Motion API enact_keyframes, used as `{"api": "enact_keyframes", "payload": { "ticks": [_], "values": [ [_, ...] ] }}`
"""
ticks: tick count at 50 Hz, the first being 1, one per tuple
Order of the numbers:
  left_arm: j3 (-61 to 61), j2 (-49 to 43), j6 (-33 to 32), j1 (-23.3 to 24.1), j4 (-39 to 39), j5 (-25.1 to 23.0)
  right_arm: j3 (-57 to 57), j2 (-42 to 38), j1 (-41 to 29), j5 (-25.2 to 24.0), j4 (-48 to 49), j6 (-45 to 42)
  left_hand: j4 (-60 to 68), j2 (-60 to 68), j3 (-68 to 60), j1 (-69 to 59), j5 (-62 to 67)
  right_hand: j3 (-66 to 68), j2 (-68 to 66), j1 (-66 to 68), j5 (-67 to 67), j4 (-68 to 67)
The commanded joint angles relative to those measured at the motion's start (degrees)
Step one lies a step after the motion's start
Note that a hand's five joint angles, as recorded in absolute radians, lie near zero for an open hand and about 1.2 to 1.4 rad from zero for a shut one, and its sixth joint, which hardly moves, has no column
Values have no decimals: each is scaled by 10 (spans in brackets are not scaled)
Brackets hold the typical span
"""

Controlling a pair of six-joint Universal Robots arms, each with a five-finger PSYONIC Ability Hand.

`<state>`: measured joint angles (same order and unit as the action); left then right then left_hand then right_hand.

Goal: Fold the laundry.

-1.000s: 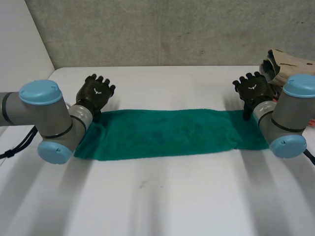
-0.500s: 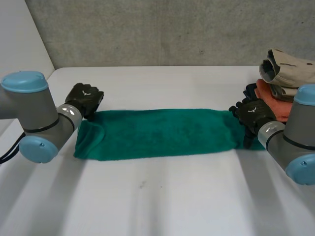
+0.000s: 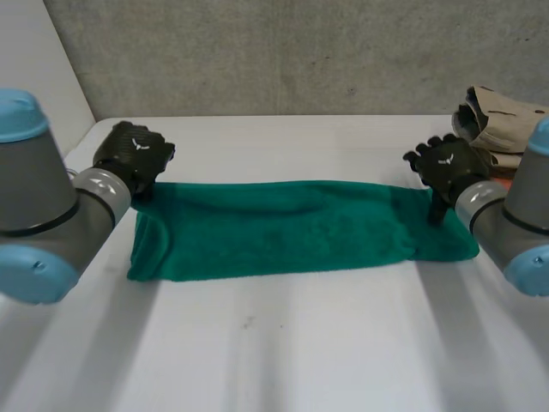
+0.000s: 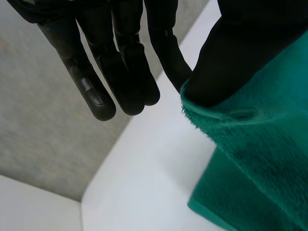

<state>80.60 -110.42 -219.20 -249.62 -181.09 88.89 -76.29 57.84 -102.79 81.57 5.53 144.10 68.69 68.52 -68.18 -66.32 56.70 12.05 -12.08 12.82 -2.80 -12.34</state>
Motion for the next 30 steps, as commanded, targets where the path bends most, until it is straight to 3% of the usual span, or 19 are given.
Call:
{"api": "enact_keyframes", "payload": {
  "ticks": [1,15,19,20,24,30],
  "values": [
    [102,130,-4,22,-28,-1,73,-25,7,-66,-44,1,113,115,-118,-137,133,-21,21,-28,28,23],
    [257,300,-56,24,-138,-4,230,-197,7,-106,-61,-2,113,115,-118,-137,133,0,0,-7,7,3],
    [265,303,-56,24,-145,-4,261,-229,7,-106,-62,-4,113,115,-118,-137,133,364,-364,357,-357,-362],
    [265,300,-56,24,-146,-4,265,-230,7,-102,-61,-6,113,115,-118,-137,133,660,-660,653,-653,-657],
    [266,295,-56,21,-146,-4,258,-198,7,-101,-59,-3,113,115,-118,-137,133,679,-679,672,-672,-677],
    [268,292,-53,-2,-149,-5,193,-88,20,-107,-58,4,113,115,-118,-137,133,679,-679,672,-672,-677]
  ]
}}
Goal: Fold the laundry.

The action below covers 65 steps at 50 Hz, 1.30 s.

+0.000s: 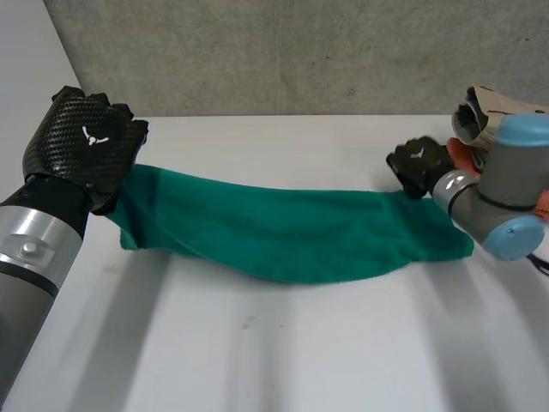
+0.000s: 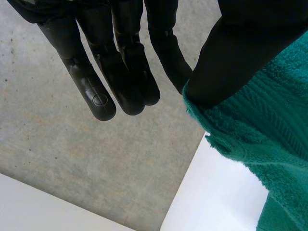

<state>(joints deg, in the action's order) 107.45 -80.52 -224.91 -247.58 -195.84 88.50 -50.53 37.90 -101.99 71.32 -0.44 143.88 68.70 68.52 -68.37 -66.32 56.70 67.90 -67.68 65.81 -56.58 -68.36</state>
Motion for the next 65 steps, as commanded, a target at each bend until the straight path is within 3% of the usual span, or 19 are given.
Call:
{"api": "enact_keyframes", "payload": {
  "ticks": [1,4,6,8,12,16,20,25,30,31,34,35,39,41,43,48,55,60,65],
  "values": [
    [0,-6,4,-26,-2,-3,-85,134,19,-6,-3,3,113,115,-116,-137,133,121,-123,142,-134,-116],
    [2,-6,6,-31,-7,-14,-115,158,21,-6,-5,1,113,115,-116,-137,133,121,-123,142,-134,-116],
    [3,-5,6,-29,-7,-26,-141,171,21,-8,-4,3,113,115,-116,-137,133,-227,225,-206,214,231],
    [10,-3,7,-30,-8,-45,-152,175,18,-7,-4,1,113,115,-116,-137,133,-453,450,-432,439,457],
    [17,5,9,-30,-7,-62,-150,170,17,-11,-5,0,113,115,-116,-137,133,-496,494,-475,483,500],
    [25,19,9,-25,-7,-65,-118,134,14,-43,-10,1,113,115,-116,-137,133,-489,487,-468,476,494],
    [27,31,9,-16,-8,-67,-52,55,11,-108,-43,6,113,115,-116,-137,133,-482,480,-461,469,487],
    [26,46,10,-10,-16,-68,-2,-10,-6,-139,-93,5,113,115,-116,-137,133,-481,478,-460,467,485],
    [27,57,9,-9,-36,-67,32,-56,-27,-138,-103,3,113,115,-116,-137,133,-442,440,-421,429,447],
    [26,59,9,-9,-40,-67,37,-62,-29,-136,-102,2,113,115,-116,-137,133,-392,390,-371,379,397],
    [27,59,9,-9,-44,-67,68,-75,-35,-129,-89,3,113,115,-116,-137,133,108,-110,129,-121,-104],
    [27,58,9,-9,-44,-67,74,-76,-35,-123,-81,3,113,115,-116,-137,133,121,-123,142,-134,-116],
    [27,53,8,-12,-43,-66,69,-41,-36,-35,-4,15,113,115,-116,-137,133,121,-123,142,-134,-116],
    [28,52,9,-18,-43,-64,20,21,-32,19,46,25,113,115,-116,-137,133,121,-123,142,-134,-116],
    [34,51,8,-24,-44,-65,-37,92,-23,32,87,35,113,115,-116,-137,133,121,-123,142,-134,-116],
    [46,49,8,-66,-43,-68,-122,206,-16,9,102,40,113,115,-116,-137,133,121,-123,142,-134,-116],
    [72,11,25,-131,-40,-87,-199,320,27,0,-86,4,113,115,-116,-137,133,121,-123,142,-134,-116],
    [70,-54,68,-143,-36,-140,-219,330,30,5,-246,-93,113,115,-116,-137,133,121,-123,142,-134,-116],
    [33,-158,89,-145,-36,-169,-220,312,25,9,-306,-167,113,115,-116,-137,133,121,-123,142,-134,-116]
  ]
}}
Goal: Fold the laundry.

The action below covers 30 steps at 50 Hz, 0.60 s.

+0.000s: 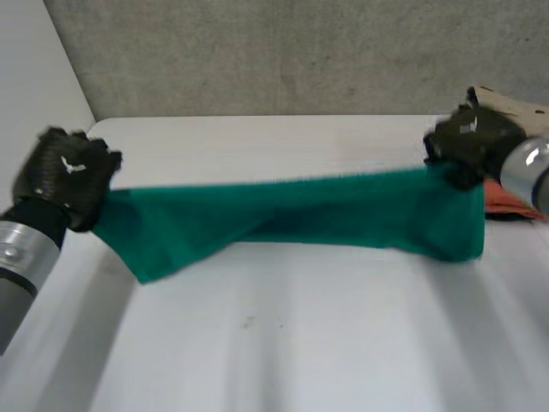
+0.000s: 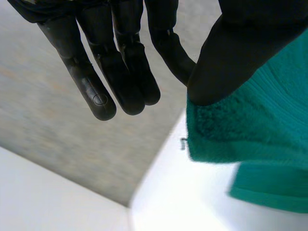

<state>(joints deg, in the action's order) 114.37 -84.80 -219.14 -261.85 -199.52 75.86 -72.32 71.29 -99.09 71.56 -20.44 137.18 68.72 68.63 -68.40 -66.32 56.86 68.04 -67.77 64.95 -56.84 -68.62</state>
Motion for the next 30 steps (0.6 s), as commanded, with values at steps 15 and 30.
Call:
{"api": "enact_keyframes", "payload": {
  "ticks": [15,30],
  "values": [
    [-407,-265,35,26,-60,-6,184,-127,-75,115,321,67,113,114,-116,-137,131,120,-122,151,-132,-114],
    [-420,-230,109,49,-215,61,76,-79,-101,151,546,121,113,114,-116,-137,131,120,-122,151,-132,-114]
  ]
}}
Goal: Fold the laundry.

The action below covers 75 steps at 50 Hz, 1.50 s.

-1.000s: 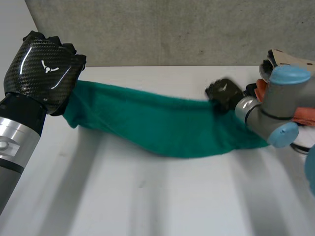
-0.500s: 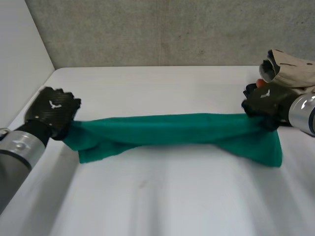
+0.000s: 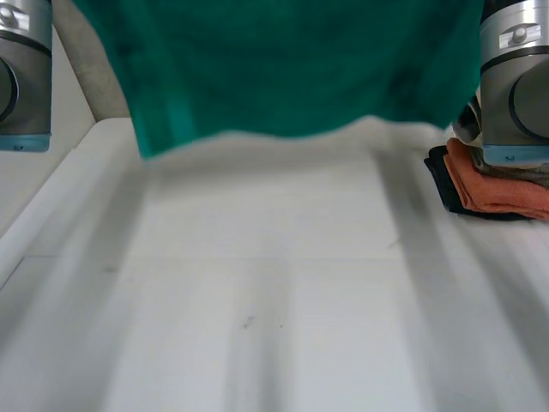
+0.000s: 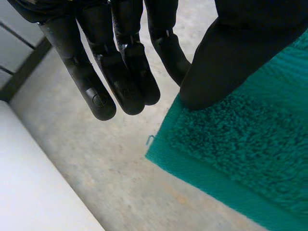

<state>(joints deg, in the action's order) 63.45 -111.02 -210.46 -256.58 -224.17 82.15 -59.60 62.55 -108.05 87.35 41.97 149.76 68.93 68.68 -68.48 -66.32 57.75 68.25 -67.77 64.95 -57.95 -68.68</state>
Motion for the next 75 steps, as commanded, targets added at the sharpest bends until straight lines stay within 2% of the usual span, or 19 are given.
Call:
{"api": "enact_keyframes", "payload": {
  "ticks": [1,10,14,20,22,23,25,29,36,40,45,51,57,58,62,63,68,70,75],
  "values": [
    [108,37,22,-6,35,-2,-58,8,-12,-7,-93,-5,111,113,-115,-137,123,117,-122,151,-120,-113],
    [372,83,22,-11,28,-14,-192,-3,-15,-17,-273,-3,111,113,-115,-137,123,117,-122,151,-120,-113],
    [439,85,20,-16,20,-28,-250,-34,-28,-17,-313,-6,111,113,-115,-137,123,117,-122,151,-120,-113],
    [486,96,18,-26,21,-37,-264,-38,-24,-18,-341,-3,111,113,-115,-137,123,117,-122,151,-120,-113],
    [495,101,18,-30,22,-37,-260,-35,-23,-18,-352,-4,111,113,-115,-137,123,-26,21,7,23,30],
    [496,103,18,-32,23,-37,-252,-32,-23,-19,-362,-7,111,113,-115,-137,123,-173,168,-140,170,177],
    [500,111,19,-36,24,-37,-243,-31,-23,-18,-380,-10,111,113,-115,-137,123,-273,269,-240,270,278],
    [511,126,19,-37,28,-37,-202,-21,-22,-36,-477,-34,111,113,-115,-137,123,-440,435,-407,437,444],
    [525,146,19,-37,29,-47,-121,-19,13,-80,-584,-89,111,113,-115,-137,123,-466,461,-433,463,470],
    [527,154,19,-36,29,-48,-84,-41,25,-97,-589,-144,111,113,-115,-137,123,-454,449,-421,451,458],
    [527,157,20,-34,30,-48,-38,-86,26,-85,-595,-192,111,113,-115,-137,123,-439,434,-406,436,443],
    [527,156,20,-32,30,-48,-6,-132,35,-50,-623,-200,111,113,-115,-137,123,-434,429,-401,431,438],
    [527,155,21,-37,29,-48,-3,-168,36,-45,-610,-193,111,113,-115,-137,123,-404,399,-370,401,408],
    [526,154,21,-38,29,-48,-2,-174,36,-44,-605,-192,111,113,-115,-137,123,-383,379,-350,380,388],
    [525,154,19,-39,32,-47,-4,-195,37,-43,-587,-190,111,113,-115,-137,123,-53,48,-20,50,57],
    [526,154,18,-40,34,-47,-7,-194,38,-45,-579,-182,111,113,-115,-137,123,116,-121,149,-119,-111],
    [525,171,15,-43,87,-48,-46,-158,57,-50,-541,-133,111,113,-115,-137,123,117,-122,151,-120,-113],
    [524,197,13,-45,138,-48,-72,-133,67,-53,-532,-126,111,113,-115,-137,123,117,-122,151,-120,-113],
    [526,255,-6,-64,266,-50,-176,-7,101,-61,-534,-126,111,113,-115,-137,123,117,-122,151,-120,-113]
  ]
}}
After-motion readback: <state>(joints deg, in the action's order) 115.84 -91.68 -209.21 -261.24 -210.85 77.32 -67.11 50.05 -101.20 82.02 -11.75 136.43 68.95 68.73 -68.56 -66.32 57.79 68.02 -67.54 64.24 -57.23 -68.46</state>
